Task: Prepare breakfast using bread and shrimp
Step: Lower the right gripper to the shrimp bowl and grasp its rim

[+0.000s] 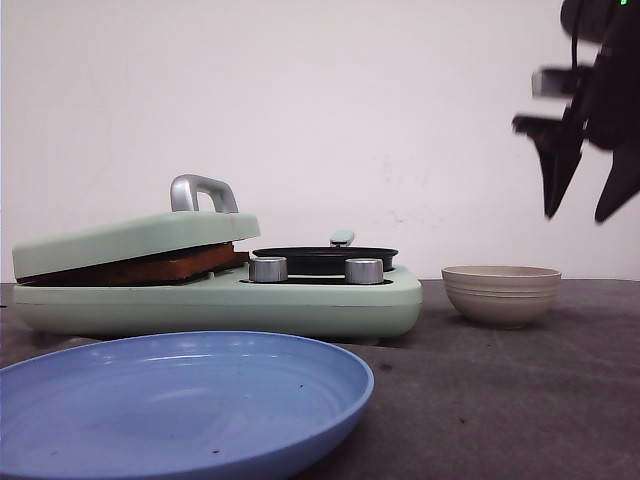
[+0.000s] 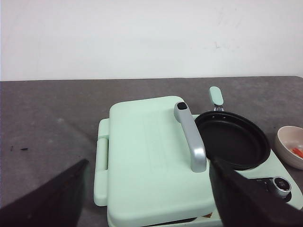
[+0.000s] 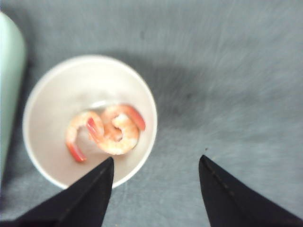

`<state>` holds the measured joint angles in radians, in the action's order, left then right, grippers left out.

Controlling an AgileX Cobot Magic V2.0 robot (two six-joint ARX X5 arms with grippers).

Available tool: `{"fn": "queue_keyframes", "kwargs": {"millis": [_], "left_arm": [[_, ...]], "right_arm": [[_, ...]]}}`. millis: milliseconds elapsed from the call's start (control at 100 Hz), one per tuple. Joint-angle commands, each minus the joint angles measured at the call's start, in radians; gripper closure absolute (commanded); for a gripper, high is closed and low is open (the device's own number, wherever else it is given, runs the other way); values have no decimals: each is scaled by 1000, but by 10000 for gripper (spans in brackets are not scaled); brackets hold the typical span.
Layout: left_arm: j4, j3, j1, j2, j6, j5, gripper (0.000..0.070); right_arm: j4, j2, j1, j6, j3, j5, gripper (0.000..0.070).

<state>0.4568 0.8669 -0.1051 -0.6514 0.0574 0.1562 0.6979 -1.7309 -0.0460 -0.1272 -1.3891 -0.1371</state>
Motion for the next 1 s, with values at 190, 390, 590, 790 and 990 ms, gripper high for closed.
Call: {"fn": "queue_keyframes", "kwargs": {"millis": [190,390,590,790,990], "left_arm": [[-8,11,0,-1,-21,-2,271],[-8,11,0,-1,-21,-2,271],[-7,11,0,-2,-21,-2,271],[-8,11,0,-2,-21,-2,271],[-7,11,0,-2,-21,-2,271]], "right_arm": [[-61,-145,22,8,-26,-32,347],[-136,-198,25,-5,-26,-55,347],[-196,-237,25,-25,-26,-80,347],[-243,-282,25,-57,-26,-100,358],[-280,-302,20,-57,-26,-102,545]]}}
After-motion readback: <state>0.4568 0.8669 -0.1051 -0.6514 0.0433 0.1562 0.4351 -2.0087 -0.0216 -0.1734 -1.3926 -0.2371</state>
